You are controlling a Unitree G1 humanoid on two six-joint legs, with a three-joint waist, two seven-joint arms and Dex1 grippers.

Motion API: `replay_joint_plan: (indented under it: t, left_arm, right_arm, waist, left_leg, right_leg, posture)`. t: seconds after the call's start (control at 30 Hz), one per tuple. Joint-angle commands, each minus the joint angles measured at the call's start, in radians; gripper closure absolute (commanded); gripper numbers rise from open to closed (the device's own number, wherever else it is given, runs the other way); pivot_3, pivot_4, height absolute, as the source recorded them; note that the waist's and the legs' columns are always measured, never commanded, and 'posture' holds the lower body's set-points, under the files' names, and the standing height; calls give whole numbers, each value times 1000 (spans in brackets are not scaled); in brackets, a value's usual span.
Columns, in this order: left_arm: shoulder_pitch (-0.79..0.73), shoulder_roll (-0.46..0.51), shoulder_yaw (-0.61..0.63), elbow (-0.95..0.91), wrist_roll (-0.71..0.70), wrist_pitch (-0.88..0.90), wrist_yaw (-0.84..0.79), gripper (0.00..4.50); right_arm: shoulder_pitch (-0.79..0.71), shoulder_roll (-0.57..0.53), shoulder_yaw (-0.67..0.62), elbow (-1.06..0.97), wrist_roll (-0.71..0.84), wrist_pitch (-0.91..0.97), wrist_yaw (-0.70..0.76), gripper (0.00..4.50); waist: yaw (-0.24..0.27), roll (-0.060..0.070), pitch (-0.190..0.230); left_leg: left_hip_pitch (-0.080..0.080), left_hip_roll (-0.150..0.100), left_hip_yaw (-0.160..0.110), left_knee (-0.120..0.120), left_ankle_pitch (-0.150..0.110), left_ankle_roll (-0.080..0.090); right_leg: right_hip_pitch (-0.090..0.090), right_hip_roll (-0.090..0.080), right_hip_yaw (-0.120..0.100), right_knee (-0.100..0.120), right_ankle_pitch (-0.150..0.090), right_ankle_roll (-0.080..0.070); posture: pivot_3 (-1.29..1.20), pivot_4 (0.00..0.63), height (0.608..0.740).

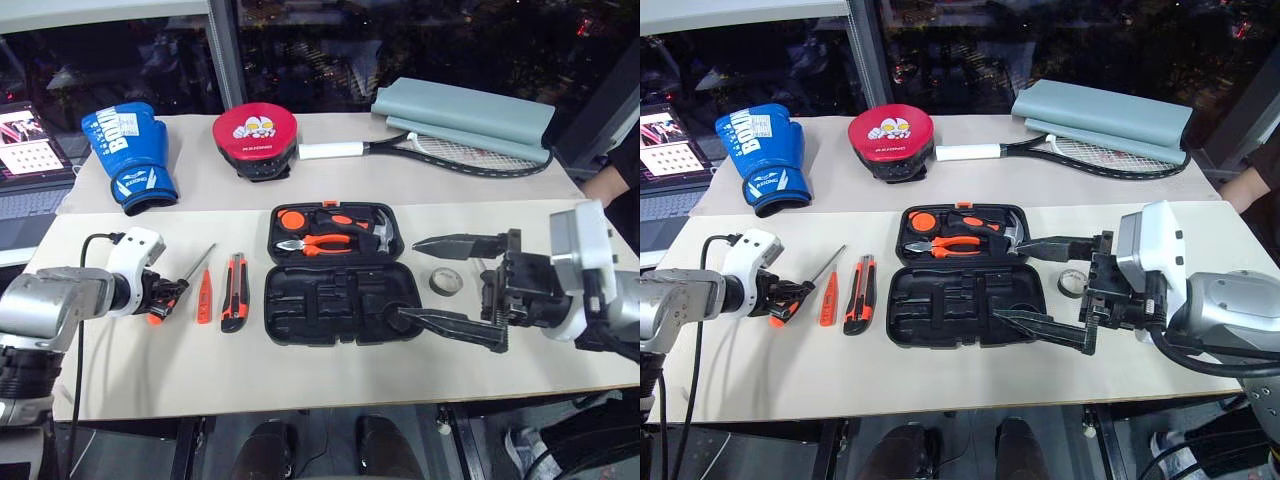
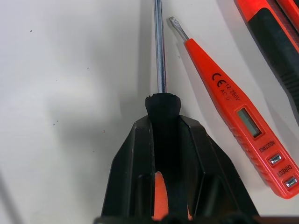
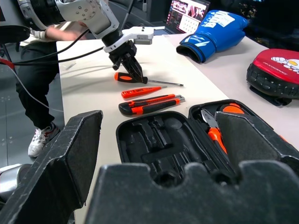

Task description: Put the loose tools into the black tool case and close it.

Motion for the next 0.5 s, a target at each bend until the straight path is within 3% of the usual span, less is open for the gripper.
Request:
replay_joint_plan:
  t: [0.03, 0.27, 0.5]
  left_arm:
    - [-3, 46, 1, 50, 53, 12, 8, 4181]
    - [-46, 67, 15, 88, 47, 5, -19, 4181]
    - [-211, 159, -28, 131, 47, -231, -297, 4181]
  right_arm:
    - [-3, 16, -2, -12, -9, -28, -14, 0]
    - [-17, 41, 18, -12, -15, -26, -38, 0]
    - [-6, 53, 17, -19, -8, -18, -53, 0]
  waist:
    - [-1, 0, 0]
    - [-1, -1, 1]
    - [21, -9, 5]
  left_leg:
    - [0, 0, 0, 0, 0, 0]
    - [-1, 0, 0, 0, 0, 0]
    - [-9, -1, -2, 0, 0, 0]
  right_leg:
    - [0, 0, 0, 0, 0, 0]
    - [-1, 0, 0, 0, 0, 0]
    - [-5, -1, -3, -2, 1, 1]
  posture:
    - [0, 150, 736]
    - [0, 150, 736]
    - [0, 150, 736]
